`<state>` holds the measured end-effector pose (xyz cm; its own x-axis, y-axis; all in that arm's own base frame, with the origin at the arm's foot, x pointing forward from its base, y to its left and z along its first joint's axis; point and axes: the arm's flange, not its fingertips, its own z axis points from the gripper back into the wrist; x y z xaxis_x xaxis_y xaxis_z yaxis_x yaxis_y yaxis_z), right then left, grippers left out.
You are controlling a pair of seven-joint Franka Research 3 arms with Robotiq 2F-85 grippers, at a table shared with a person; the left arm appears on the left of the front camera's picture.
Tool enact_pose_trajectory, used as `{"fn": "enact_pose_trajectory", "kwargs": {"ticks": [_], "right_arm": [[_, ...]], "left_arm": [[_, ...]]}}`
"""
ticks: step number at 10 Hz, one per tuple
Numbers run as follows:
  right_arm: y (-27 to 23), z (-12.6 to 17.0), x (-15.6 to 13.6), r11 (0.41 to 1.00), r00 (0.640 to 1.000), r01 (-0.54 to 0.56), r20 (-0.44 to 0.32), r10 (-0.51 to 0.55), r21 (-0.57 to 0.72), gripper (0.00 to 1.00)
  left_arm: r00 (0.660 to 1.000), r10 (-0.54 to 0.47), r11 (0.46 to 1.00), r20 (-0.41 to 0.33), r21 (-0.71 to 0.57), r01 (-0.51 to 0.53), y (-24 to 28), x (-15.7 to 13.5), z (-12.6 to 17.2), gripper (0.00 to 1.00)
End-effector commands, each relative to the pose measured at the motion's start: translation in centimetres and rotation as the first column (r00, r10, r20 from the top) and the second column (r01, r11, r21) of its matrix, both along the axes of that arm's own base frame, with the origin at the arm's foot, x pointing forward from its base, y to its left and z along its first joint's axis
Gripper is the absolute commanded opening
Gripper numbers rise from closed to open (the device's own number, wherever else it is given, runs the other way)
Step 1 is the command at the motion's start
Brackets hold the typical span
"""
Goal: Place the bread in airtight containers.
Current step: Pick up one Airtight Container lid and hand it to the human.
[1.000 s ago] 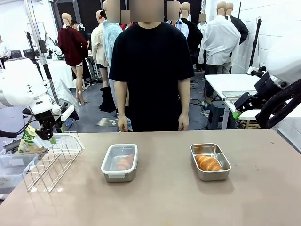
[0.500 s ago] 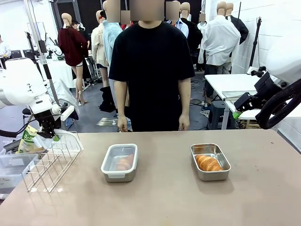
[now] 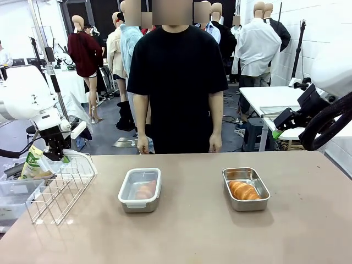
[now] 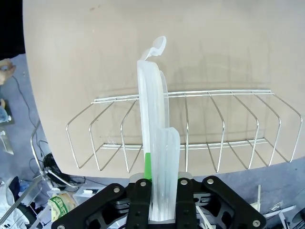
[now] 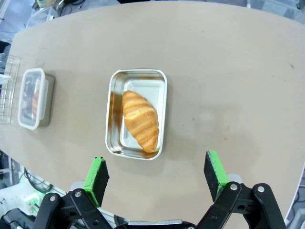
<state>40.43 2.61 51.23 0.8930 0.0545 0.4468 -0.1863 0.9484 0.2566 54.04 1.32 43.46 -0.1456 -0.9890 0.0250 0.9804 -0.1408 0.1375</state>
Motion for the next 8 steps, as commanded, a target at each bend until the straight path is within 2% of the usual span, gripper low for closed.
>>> {"fn": "enact_pose_trajectory", "kwargs": {"ticks": [1,4,5,6,8], "right_arm": [[0.1,-0.1,0.0,1.0,1.0,-0.001,0.0,0.001,0.001,1.0],[0.1,-0.1,0.0,1.0,1.0,-0.001,0.0,0.001,0.001,1.0],[0.1,-0.1,0.0,1.0,1.0,-0.001,0.0,0.001,0.001,1.0],[0.1,-0.1,0.0,1.0,1.0,-0.001,0.0,0.001,0.001,1.0],[0.1,-0.1,0.0,1.0,1.0,-0.001,0.0,0.001,0.001,1.0]], "left_arm": [[1.0,0.0,1.0,0.003,0.001,0.0,0.0,-0.1,-0.2,0.0],[1.0,-0.003,1.0,0.002,0.001,0.003,-0.2,0.0,0.0,0.0],[0.998,0.05,0.997,0.042,0.051,-0.052,-0.8,-1.6,3.1,0.0],[0.997,0.053,0.994,0.061,0.089,-0.058,-1.5,-3.0,5.3,0.0],[0.988,0.031,0.994,0.152,0.096,-0.046,-2.4,-5.4,8.8,0.0]]}}
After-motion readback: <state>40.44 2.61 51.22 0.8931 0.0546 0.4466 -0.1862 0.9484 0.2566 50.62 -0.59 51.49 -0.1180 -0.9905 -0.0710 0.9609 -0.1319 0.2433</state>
